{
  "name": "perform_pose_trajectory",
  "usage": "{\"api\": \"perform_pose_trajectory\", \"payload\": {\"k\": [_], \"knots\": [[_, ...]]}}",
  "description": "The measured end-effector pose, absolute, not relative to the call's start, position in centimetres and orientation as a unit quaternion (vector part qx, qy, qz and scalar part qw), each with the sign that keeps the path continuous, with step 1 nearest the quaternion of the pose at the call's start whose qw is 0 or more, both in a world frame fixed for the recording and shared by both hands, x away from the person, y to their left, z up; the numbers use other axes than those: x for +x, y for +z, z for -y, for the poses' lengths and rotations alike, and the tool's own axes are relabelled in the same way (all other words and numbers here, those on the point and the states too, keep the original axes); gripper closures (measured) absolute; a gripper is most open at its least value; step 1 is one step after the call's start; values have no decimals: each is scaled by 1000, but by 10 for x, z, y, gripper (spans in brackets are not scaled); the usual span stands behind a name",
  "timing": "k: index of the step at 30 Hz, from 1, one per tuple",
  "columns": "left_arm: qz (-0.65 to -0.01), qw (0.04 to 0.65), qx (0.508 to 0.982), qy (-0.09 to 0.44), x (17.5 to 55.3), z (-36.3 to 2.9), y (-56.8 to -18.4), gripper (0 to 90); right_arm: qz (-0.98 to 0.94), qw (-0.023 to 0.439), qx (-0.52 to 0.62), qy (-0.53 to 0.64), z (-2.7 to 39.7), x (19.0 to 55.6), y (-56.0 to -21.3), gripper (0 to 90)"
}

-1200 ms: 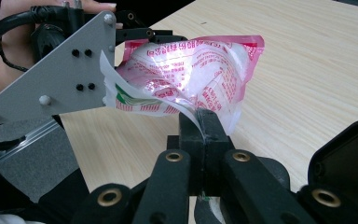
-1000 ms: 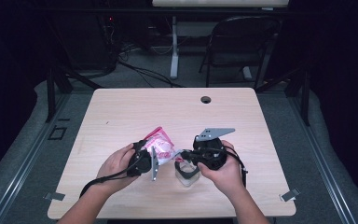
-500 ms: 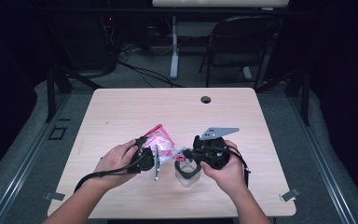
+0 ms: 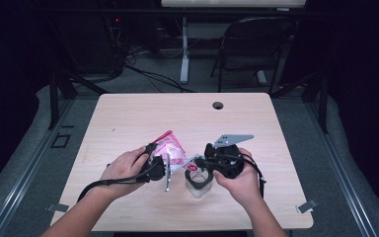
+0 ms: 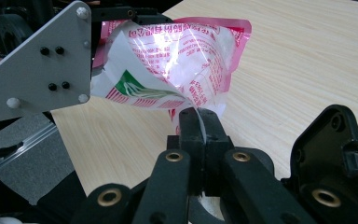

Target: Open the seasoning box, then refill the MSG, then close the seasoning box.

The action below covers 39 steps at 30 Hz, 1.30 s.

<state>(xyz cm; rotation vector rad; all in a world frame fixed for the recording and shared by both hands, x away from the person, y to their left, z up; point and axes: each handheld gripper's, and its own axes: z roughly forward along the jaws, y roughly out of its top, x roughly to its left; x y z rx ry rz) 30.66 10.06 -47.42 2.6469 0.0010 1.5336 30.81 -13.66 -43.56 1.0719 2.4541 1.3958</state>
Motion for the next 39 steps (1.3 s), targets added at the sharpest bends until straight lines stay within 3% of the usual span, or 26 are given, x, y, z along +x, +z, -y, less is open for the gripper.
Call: {"api": "perform_pose_trajectory", "payload": {"k": [39], "knots": [[38,-4,855,517,303,-95,-461,692,-810,50,363,458,141,312,-439,900]]}}
